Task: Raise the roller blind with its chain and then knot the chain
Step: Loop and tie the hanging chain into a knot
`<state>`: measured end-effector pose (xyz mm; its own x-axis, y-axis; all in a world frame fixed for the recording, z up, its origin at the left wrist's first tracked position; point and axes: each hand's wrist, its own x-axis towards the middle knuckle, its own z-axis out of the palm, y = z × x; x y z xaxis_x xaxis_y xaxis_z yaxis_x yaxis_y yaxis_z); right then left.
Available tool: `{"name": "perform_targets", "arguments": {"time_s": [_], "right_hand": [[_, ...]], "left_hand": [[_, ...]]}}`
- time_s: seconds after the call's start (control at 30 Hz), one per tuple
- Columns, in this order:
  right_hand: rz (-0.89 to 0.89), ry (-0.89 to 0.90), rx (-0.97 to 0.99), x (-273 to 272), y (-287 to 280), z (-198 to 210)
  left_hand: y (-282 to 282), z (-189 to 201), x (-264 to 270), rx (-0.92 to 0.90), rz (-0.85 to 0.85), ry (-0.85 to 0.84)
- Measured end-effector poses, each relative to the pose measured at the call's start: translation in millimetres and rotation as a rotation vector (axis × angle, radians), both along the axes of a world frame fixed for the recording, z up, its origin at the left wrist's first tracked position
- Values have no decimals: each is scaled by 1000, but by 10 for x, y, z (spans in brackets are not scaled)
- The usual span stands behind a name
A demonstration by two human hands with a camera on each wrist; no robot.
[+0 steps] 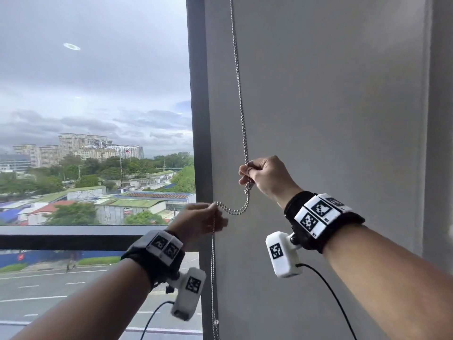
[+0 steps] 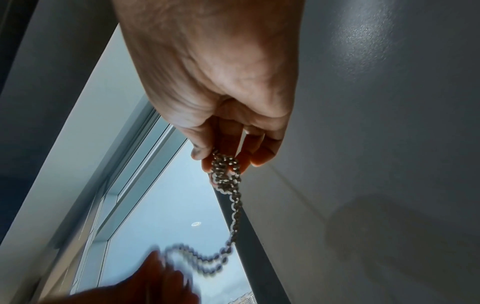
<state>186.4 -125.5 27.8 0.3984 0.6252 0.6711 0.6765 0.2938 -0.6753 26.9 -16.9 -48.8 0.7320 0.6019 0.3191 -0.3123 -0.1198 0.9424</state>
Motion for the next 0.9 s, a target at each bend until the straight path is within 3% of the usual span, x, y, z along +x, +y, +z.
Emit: {"name": "perform_targets", "arguments": {"time_s": [0.13,0.3,0.47,0.6,0.67,0.9], "right_hand": [[-63,-37,-31,-32,-3,26],[-31,-20,-58,-122,-44,65],[132,168,-138,-213,-127,63],[413,450,-228,-262,-209,38],[438,496,-209,-247,-233,29],[88,154,-9,-147,-166,18]], "left_hand": [[-80,527,75,-15,-82,-212],[-249,972,267,28,-37,-259],[-403,1109,362,67,-1,-261],[-440,1091,368,58,73,-256],[-438,1066,341,23,74,-264],[-418,1022,224,14,95,-197]]}}
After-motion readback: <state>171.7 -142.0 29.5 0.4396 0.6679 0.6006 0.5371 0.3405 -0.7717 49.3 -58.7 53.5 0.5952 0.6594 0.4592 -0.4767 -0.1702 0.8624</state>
